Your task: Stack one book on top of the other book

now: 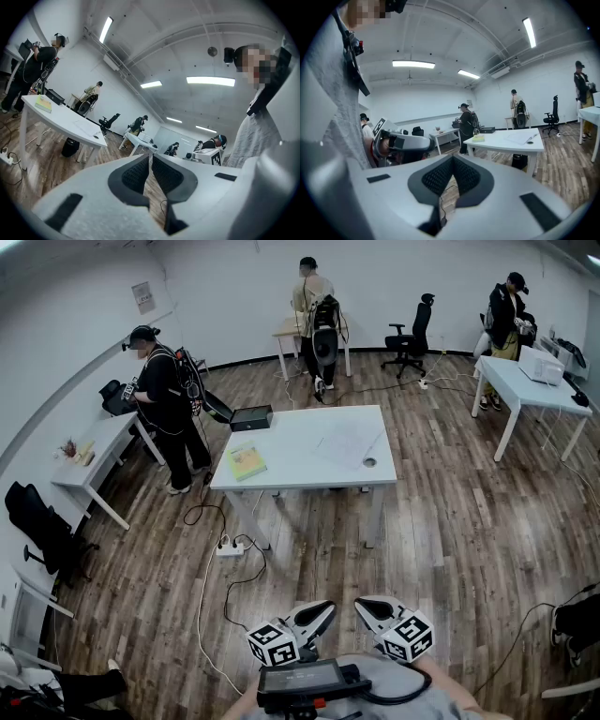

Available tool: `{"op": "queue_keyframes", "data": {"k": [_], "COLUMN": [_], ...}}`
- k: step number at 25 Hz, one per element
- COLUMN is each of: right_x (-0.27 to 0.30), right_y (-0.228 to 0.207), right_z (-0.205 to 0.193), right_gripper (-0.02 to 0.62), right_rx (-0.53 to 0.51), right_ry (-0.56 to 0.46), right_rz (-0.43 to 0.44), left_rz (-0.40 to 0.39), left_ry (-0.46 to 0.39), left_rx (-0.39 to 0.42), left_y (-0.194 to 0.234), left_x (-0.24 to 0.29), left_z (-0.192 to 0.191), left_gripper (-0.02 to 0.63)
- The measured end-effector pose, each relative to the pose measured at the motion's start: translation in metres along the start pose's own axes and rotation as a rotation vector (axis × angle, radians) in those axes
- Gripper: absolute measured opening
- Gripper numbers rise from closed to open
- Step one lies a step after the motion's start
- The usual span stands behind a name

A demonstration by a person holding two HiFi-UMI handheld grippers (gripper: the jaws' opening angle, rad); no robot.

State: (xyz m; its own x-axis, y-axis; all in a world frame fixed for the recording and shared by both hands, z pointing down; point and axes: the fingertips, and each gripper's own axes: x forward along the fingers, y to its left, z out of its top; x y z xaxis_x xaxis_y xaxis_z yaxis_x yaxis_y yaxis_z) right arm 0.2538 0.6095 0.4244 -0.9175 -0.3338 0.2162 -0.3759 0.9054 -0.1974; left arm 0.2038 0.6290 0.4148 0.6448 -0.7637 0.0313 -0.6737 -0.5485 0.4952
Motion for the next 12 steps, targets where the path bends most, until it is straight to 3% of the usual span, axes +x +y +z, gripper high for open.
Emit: {"op": "queue_keyframes", "data": {"k": [12], "right_x": [0.0038], "right_y": [0.0015], "right_z": [0.0005], "right_gripper": [0.028], "right_rx": [-0.013], "right_ry": [0.015], "right_rz": [-0.001], "left_rz": [-0.012], "left_ry": [0.015], "left_rx": [-0.003], "left_y": [-0.0006], "left_x": [-0.0002], "left_z": [-0.0001], "left_gripper": [0.037]}}
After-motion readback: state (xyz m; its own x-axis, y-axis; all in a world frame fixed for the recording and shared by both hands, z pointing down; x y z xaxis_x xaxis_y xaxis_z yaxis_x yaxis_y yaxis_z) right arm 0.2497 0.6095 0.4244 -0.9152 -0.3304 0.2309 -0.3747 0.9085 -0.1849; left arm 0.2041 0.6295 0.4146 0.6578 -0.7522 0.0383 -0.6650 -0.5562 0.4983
